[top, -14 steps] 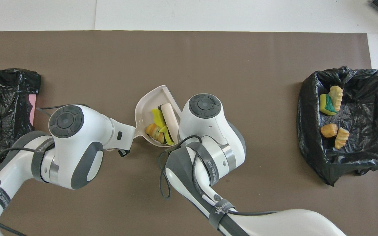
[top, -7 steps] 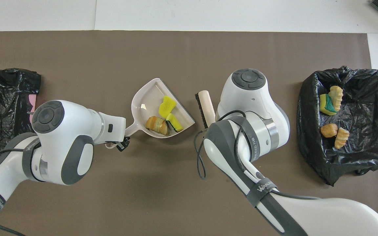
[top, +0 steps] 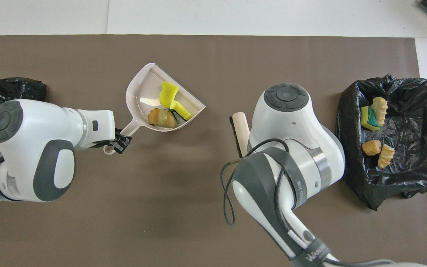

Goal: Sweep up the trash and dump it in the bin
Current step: 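Carry the dustpan with the left gripper to its bag and dump it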

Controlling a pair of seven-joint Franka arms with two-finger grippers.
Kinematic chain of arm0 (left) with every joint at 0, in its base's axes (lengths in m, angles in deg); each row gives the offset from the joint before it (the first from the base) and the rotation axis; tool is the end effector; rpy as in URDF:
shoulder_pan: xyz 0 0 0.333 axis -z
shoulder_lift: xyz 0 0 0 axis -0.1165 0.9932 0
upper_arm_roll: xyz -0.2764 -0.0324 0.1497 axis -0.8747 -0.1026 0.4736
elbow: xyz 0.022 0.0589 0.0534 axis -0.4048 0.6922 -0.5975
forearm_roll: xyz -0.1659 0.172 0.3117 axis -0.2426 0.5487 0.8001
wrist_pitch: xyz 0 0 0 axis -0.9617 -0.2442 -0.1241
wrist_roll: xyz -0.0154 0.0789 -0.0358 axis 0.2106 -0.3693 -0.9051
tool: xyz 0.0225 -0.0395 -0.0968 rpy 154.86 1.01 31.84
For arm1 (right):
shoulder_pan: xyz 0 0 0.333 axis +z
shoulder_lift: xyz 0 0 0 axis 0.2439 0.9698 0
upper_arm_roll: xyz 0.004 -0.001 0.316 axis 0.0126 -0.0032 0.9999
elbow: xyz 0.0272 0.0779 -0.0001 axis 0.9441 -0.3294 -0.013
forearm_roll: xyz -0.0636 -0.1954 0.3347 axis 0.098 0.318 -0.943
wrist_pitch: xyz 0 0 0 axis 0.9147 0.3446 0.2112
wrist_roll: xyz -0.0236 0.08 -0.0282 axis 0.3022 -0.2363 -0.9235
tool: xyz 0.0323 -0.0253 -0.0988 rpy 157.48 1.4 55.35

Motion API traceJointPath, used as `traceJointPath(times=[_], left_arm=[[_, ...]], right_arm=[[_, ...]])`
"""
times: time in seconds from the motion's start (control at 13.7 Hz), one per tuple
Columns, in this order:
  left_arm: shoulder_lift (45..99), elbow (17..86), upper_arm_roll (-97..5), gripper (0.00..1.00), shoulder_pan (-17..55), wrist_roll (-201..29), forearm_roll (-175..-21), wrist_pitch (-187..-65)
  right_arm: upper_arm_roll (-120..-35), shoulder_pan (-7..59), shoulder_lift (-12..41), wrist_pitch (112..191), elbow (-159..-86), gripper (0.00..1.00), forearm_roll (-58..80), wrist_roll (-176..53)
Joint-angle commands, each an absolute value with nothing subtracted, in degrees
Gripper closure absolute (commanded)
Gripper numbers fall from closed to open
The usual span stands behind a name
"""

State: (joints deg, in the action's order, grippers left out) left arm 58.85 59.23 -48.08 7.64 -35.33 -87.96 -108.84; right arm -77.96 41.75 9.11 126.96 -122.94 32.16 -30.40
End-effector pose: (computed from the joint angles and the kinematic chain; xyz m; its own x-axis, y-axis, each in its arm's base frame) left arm 0.5470 -0.0733 0.4775 0.8108 -0.5425 0.2198 -0.5755 -0.8074 0.1299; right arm 0.4578 0.3324 0.4251 0.9052 0.1637 -0.3923 0.1682 -0.9855 -0.0231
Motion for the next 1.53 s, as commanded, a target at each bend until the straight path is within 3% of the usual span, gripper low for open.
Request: traceJointPath(times=[0.0,0.29,0.58,0.87,1.09,1.17,1.24,1.46], left_arm=[[58.3,54.1,-48.6,1.0,1.3,-35.3,-85.9,-102.1],[59.2,48.3,-48.5,1.0,-8.8,-34.3,-80.1,-95.8],[60.0,46.3,-48.4,1.0,-20.4,-13.8,-77.5,-96.4],[62.4,44.6,-47.6,1.0,-26.3,1.8,-73.4,-102.4],[66.6,37.4,-45.8,1.0,-27.1,8.8,-64.7,-103.3],[67.0,36.9,-45.8,1.0,-27.1,11.2,-60.4,-103.8],[67.0,36.9,-45.8,1.0,-27.0,12.0,-58.6,-103.9],[67.0,37.4,-45.8,1.0,-25.7,12.1,-50.2,-102.5]], right_arm=[[-77.9,44.9,7.7,130.5,-125.7,1.0,30.4,-26.3],[-77.9,54.4,12.9,138.8,-126.3,1.0,30.0,-13.2],[-77.9,58.8,15.1,141.1,-127.9,1.0,29.0,-11.4],[-77.9,59.2,14.3,141.9,-130.6,1.0,28.5,-9.3],[-77.9,59.2,13.9,143.6,-132.0,1.0,26.7,-8.2],[-77.9,59.2,14.0,143.6,-132.0,0.83,26.8,-8.3],[-77.9,59.1,14.1,142.5,-131.0,0.01,27.0,-8.3],[-78.2,58.2,14.1,138.4,-126.5,0.0,28.2,-8.8]])
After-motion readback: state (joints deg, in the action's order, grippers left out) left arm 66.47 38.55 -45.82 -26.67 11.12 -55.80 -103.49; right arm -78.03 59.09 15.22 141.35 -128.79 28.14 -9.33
